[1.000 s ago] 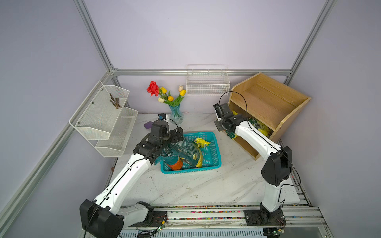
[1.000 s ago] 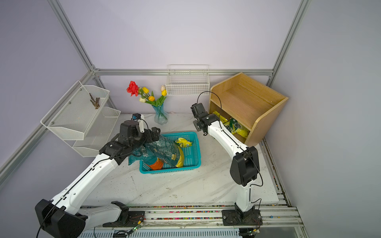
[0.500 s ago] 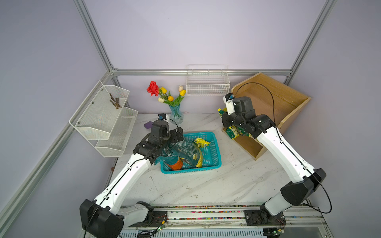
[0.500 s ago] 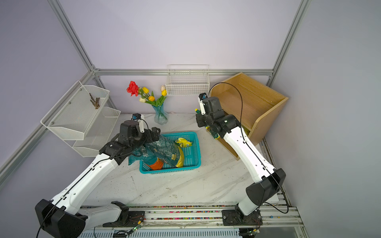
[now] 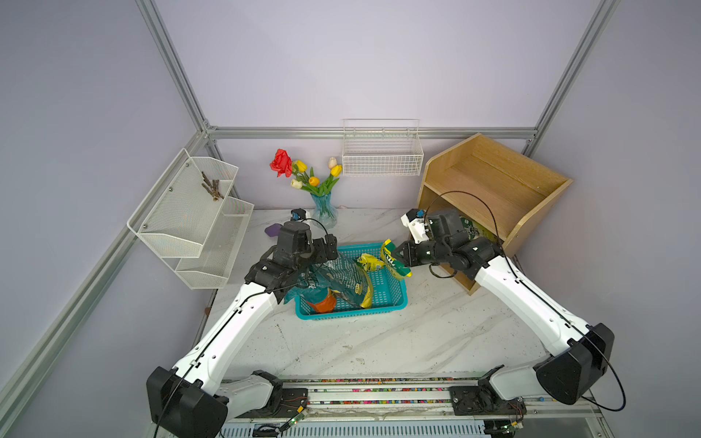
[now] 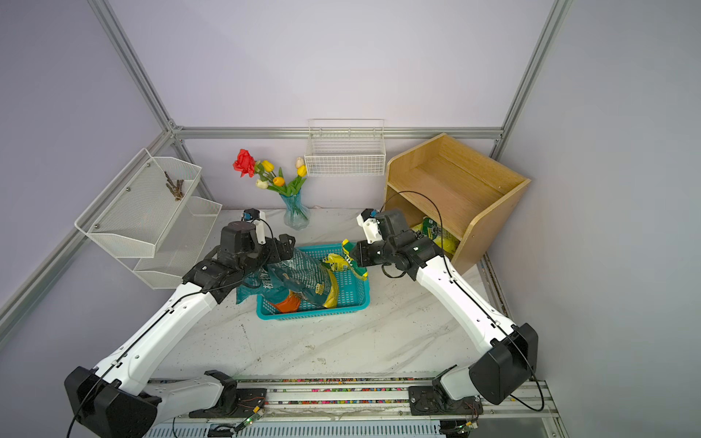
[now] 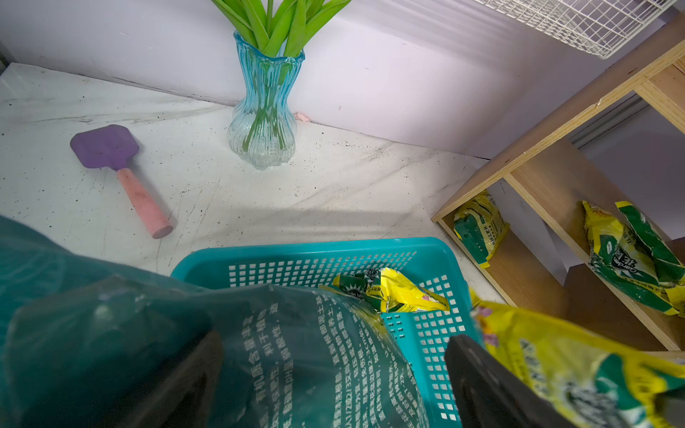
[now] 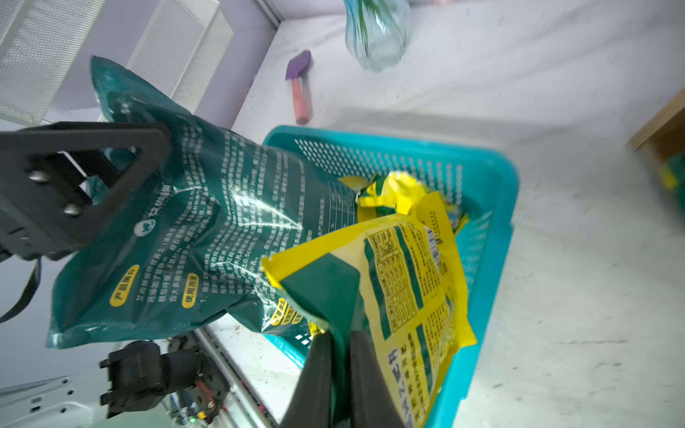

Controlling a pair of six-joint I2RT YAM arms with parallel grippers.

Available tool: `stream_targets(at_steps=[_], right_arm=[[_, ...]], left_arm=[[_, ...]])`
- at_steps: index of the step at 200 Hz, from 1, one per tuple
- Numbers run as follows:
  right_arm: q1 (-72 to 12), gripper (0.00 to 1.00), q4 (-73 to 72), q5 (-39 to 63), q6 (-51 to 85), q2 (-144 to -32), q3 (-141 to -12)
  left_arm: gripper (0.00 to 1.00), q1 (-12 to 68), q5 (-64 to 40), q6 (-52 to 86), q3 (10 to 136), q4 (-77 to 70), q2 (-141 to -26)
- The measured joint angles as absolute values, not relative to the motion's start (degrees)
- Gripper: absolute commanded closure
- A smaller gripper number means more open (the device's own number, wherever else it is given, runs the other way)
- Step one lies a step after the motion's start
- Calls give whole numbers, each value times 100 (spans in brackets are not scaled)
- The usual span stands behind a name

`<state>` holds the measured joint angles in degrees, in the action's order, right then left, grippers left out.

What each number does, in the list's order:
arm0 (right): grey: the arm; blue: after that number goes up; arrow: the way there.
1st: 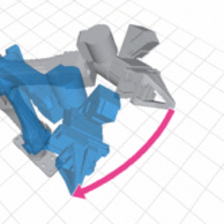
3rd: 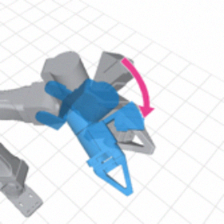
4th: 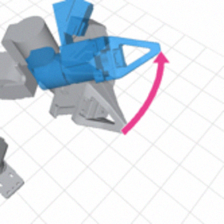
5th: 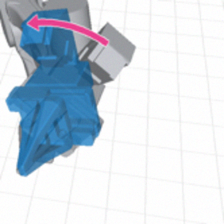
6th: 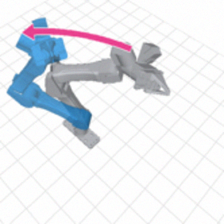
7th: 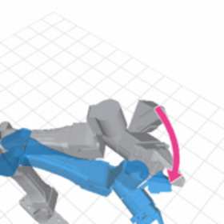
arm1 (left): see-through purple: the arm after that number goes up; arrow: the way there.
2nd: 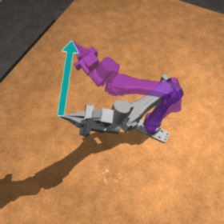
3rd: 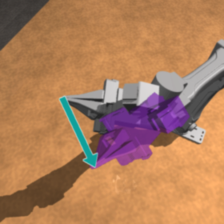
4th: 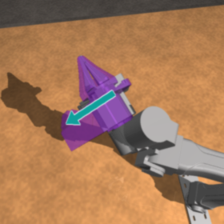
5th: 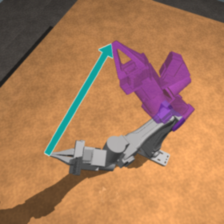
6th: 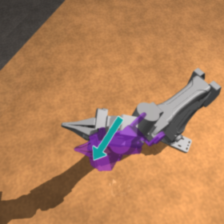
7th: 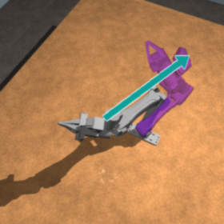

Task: Take down the fertilizer bag from the shelf
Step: Place the fertilizer bag in the storage box.

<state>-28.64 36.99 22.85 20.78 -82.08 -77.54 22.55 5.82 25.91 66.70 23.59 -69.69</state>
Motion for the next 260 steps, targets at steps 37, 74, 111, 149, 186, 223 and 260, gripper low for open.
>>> stream_targets(at_steps=[37, 74, 111, 149, 186, 223, 260], right_arm=[[-2755, 100, 3295, 2606, 2856, -8353, -7161], [-2477, 100, 3000, 2239, 3293, -8405, -7109], [-2502, 100, 2670, 1833, 3428, -8433, -6904], [-2510, 100, 2156, 1789, 3562, -8978, -6595], [-2512, 91, 1846, 1601, 3581, -9225, -6532], [-2545, 51, 2067, 1284, 3262, -9225, -6663], [-2543, 46, 2703, 1013, 2624, -9122, -7476]], left_arm=[[1, 2255, 580, 2589, 6670, 2362, -6956], [1, 2255, 582, 2585, 6670, 2362, -6947], [1, 2255, 582, 2587, 6670, 2362, -6947], [1, 2255, 580, 2589, 6670, 2362, -6947], [1, 2255, 582, 2589, 6670, 2362, -6947], [1, 2255, 582, 2589, 6670, 2362, -6947], [0, 2255, 580, 2589, 6670, 2362, -6947]])
